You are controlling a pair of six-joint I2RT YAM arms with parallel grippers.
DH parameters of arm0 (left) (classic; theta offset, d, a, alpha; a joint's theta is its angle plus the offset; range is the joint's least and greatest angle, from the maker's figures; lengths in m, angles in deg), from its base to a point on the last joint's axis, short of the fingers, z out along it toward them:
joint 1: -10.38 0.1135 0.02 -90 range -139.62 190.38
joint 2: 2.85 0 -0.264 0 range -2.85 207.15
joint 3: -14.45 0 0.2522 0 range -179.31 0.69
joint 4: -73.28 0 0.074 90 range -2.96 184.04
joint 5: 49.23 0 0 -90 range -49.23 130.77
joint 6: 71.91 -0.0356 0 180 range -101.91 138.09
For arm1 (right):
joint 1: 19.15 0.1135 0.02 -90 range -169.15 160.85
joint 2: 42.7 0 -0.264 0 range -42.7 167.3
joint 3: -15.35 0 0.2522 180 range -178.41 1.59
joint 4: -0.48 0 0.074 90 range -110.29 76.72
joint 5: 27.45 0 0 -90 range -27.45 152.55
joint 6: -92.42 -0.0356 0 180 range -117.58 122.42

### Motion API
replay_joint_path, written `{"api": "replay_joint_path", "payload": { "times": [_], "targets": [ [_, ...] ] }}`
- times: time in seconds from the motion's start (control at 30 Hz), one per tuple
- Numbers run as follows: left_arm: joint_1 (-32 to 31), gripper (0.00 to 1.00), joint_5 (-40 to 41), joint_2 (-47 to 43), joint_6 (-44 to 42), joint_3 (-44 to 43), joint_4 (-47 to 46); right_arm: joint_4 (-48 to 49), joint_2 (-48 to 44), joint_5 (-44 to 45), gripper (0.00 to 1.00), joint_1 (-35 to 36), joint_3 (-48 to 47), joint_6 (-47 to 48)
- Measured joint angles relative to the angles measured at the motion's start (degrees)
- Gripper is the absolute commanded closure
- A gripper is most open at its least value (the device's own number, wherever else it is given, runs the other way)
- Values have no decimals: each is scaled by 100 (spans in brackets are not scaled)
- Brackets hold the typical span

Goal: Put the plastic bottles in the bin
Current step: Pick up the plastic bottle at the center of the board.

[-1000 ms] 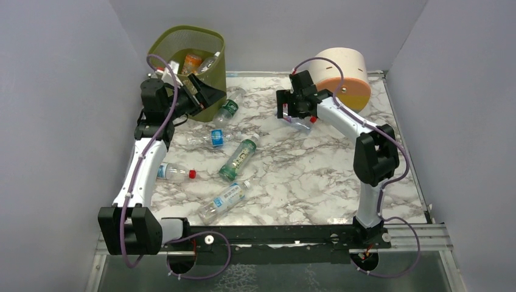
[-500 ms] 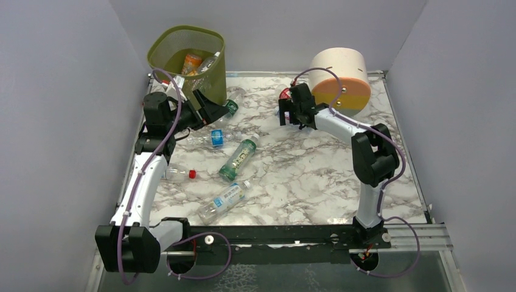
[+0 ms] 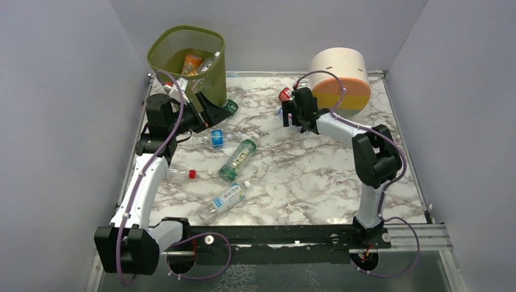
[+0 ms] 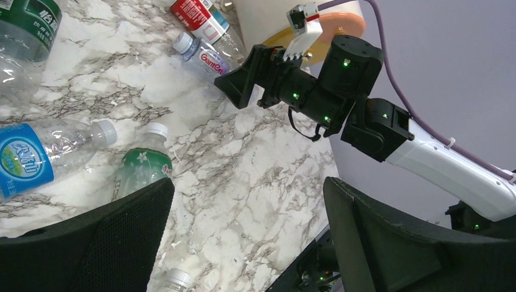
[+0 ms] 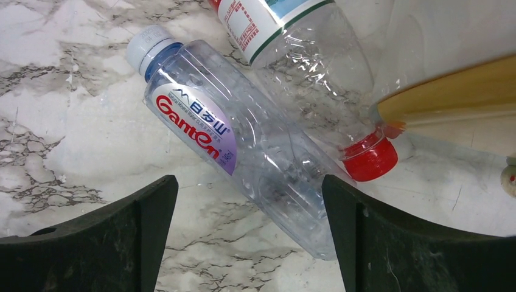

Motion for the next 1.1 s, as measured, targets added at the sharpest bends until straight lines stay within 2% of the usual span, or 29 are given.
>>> {"api": "replay_joint_path", "payload": {
  "times": [0.27, 0.37, 0.5, 0.7, 1.1],
  "targets": [
    [-37, 1, 0, 0, -122, 0, 149, 79, -444, -256, 24, 0, 496, 33],
    [-70, 1, 2, 0, -138, 15, 203, 70, -629, -446, 25, 15, 654, 46],
    [-118, 1, 0, -2, -155, 63, 232, 61, -975, -610, 25, 92, 839, 83],
    [-149, 1, 2, -11, -175, 122, 256, 83, -1449, -605, 14, 234, 933, 101],
    [-216, 1, 0, -9, -205, 125, 295, 33, -542, -321, 12, 103, 190, 129]
  ]
}}
